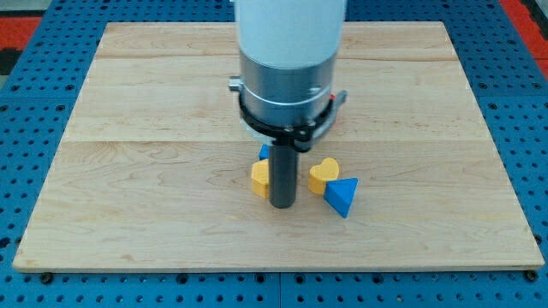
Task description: Separate the blue cube and the yellow heart
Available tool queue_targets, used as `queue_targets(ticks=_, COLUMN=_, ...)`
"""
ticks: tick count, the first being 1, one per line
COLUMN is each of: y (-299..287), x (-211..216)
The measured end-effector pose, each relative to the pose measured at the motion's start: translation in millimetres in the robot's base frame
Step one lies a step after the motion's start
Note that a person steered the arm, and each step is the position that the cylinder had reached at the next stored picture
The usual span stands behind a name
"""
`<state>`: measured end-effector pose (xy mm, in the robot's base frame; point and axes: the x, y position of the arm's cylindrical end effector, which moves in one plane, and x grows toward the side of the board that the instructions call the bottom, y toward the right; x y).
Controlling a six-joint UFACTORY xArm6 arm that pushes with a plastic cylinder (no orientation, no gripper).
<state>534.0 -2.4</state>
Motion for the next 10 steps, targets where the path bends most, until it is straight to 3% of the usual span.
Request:
queue_targets(ticks=3, y=-43, x=-52)
queue_targets(ticks=7, y=47, x=-40)
queue_targets(ticks=10, y=61, x=-58)
